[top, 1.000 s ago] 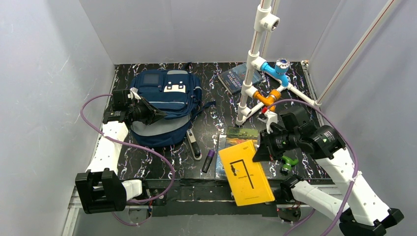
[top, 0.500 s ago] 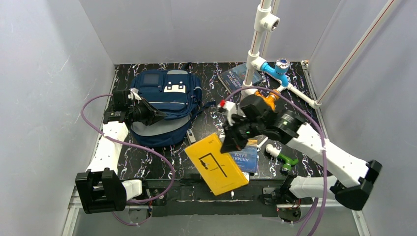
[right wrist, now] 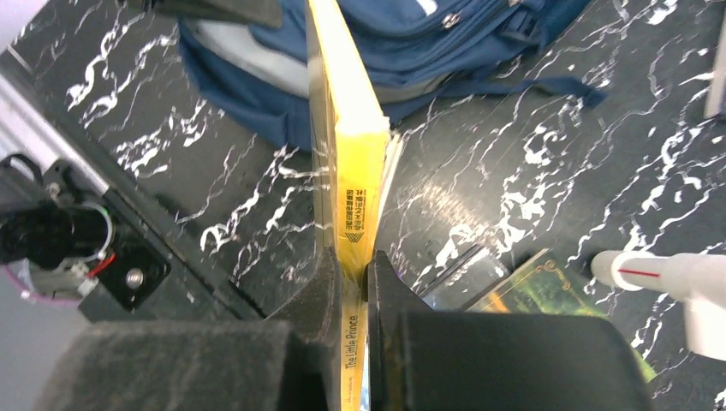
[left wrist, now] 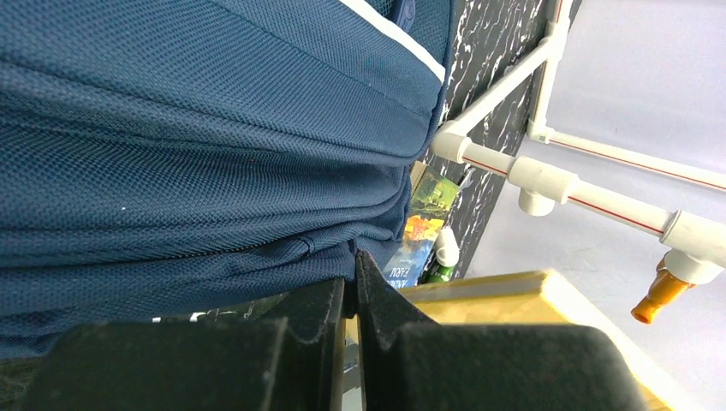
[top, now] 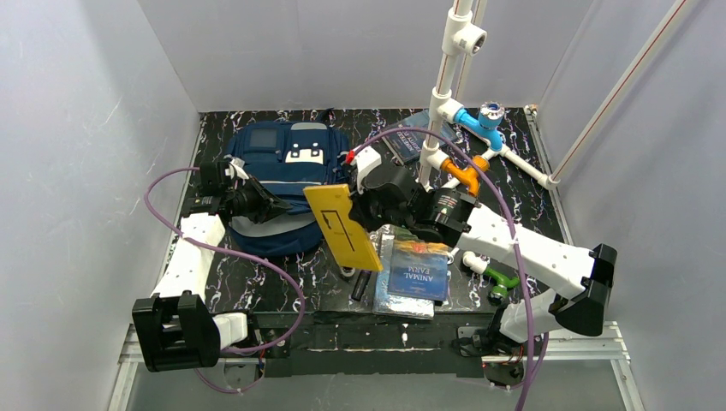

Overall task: Pack the student bag
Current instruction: Pick up the book from the center of the board.

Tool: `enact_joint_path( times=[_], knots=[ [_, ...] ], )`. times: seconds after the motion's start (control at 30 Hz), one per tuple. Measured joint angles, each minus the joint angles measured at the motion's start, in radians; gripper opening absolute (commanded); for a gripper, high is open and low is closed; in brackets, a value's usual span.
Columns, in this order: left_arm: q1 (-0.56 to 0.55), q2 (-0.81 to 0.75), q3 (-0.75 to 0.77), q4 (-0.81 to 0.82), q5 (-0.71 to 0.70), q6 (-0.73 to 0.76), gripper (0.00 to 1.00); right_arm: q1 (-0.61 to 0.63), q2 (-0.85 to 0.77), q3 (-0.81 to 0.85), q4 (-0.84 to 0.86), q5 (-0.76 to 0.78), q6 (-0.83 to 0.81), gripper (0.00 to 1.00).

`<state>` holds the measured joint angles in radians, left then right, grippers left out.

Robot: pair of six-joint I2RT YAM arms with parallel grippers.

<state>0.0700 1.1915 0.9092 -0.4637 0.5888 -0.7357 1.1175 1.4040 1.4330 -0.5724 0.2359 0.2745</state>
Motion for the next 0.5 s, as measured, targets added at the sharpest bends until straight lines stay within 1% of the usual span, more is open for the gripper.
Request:
enact_joint_path(
  times=[0.1,0.17,0.23,0.4,0.5],
  knots=[
    [0.000,0.000,-0.001,0.000,0.011,0.011,0.22,-0.001,0.000,0.003,0.040,0.058,0.021,0.01],
    [0.000,0.000,-0.008,0.006,0.039,0.021,0.31,-0.003,0.001,0.004,0.066,0.084,0.042,0.01],
    [0.000,0.000,-0.020,0.017,0.066,0.029,0.43,-0.005,0.006,0.015,0.078,0.101,0.063,0.01],
    [0.000,-0.014,-0.029,0.046,0.130,0.062,0.75,-0.013,0.058,0.111,0.088,0.137,0.090,0.01],
    [-0.001,-0.072,-0.023,0.070,0.179,0.112,0.88,-0.037,0.089,0.182,0.094,0.116,0.098,0.01]
  ],
)
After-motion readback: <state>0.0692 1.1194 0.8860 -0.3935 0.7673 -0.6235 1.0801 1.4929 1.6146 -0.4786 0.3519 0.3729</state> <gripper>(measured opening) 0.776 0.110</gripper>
